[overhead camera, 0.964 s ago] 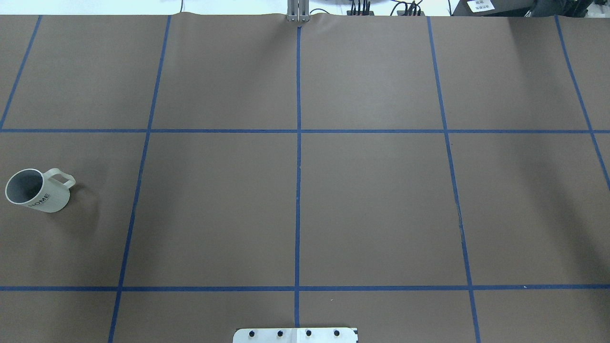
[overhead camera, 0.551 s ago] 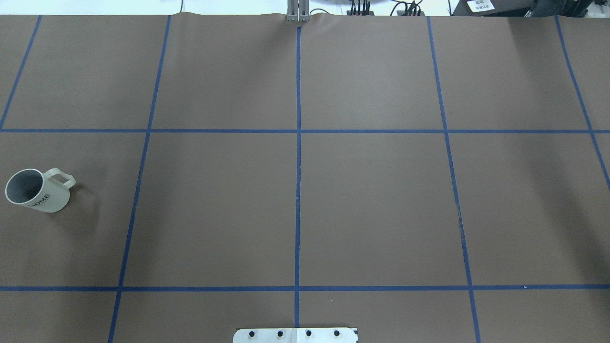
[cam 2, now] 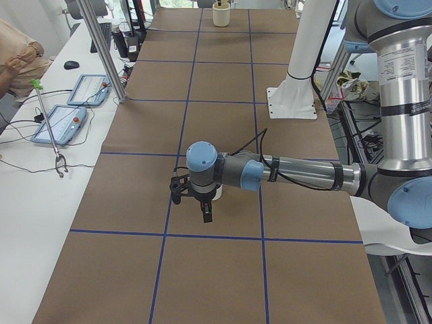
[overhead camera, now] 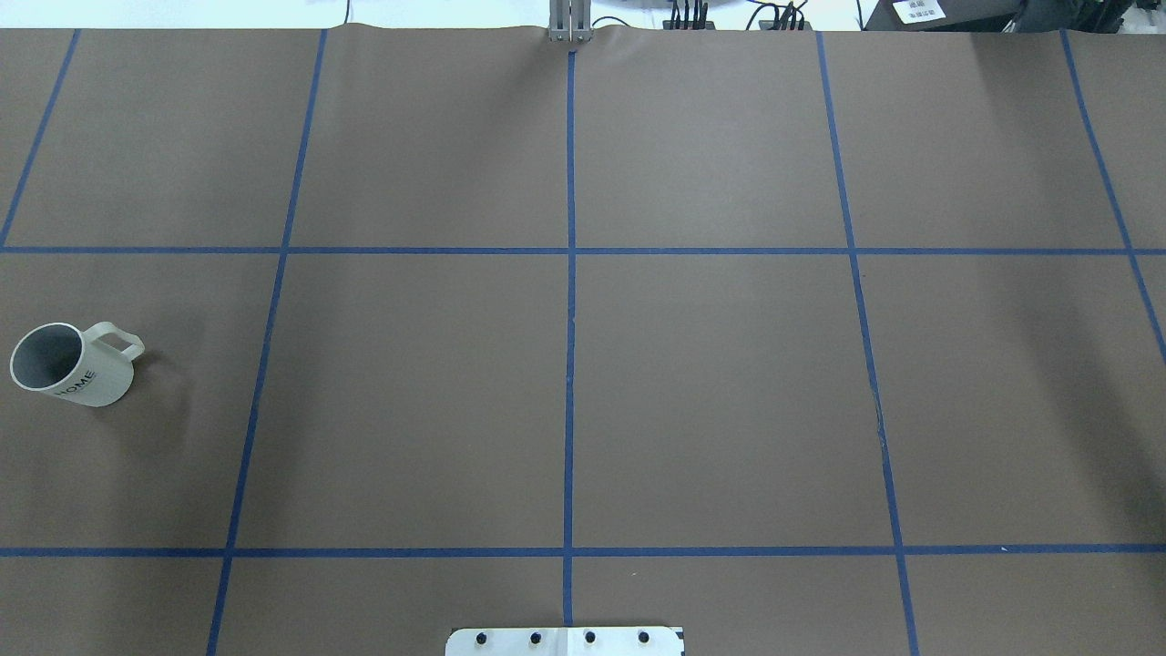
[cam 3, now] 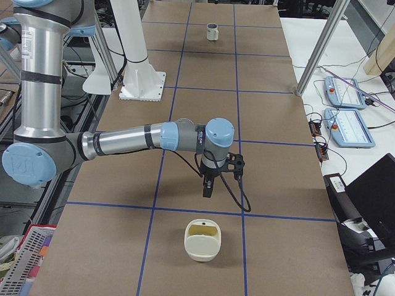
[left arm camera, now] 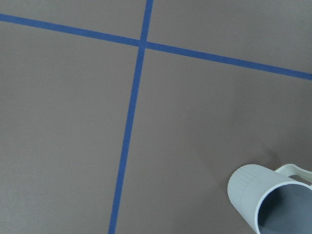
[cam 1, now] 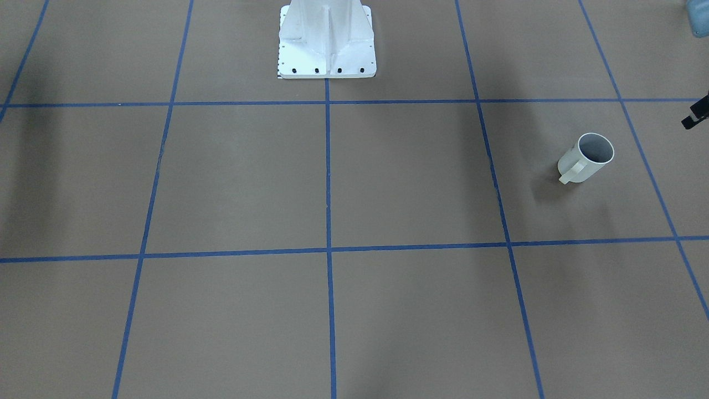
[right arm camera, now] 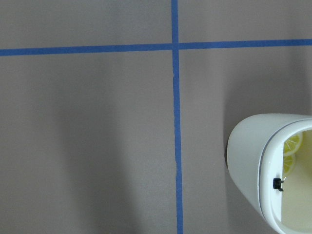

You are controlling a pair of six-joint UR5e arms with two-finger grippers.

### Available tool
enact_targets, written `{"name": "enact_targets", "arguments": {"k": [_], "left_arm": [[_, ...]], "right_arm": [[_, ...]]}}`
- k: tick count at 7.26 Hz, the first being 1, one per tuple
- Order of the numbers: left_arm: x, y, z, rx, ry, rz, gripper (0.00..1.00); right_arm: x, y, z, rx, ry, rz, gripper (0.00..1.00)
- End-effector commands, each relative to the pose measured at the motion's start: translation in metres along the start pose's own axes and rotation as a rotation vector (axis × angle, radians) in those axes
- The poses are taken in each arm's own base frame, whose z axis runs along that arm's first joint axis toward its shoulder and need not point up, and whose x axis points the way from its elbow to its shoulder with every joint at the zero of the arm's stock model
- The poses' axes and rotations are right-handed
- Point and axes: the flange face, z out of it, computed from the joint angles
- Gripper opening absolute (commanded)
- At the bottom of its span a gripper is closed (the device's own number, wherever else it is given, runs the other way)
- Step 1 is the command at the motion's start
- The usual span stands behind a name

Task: Left arm hands cup to right arm to dump lemon

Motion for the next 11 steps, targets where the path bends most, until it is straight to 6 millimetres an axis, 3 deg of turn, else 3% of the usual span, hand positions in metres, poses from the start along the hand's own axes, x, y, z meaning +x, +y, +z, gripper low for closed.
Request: {"name": "enact_targets", "arguments": {"k": [1, 4, 11], "left_arm": [[0.0, -0.001, 0.0, 0.002, -0.004, -0.004, 1.0], [0.013, -0.001, -0.009, 0.011, 0.028, 0.022, 1.0], [0.02, 0.0, -0.015, 0.018, 0.044, 0.041, 1.0]], "right_arm": [[0.006, -0.001, 0.008, -0.011, 0.001, 0.006, 1.0], [0.022, -0.009, 0.026, 0.013, 0.001, -0.016, 1.0], [0.02, -0.01, 0.025, 0.014, -0.005, -0.018, 1.0]]}}
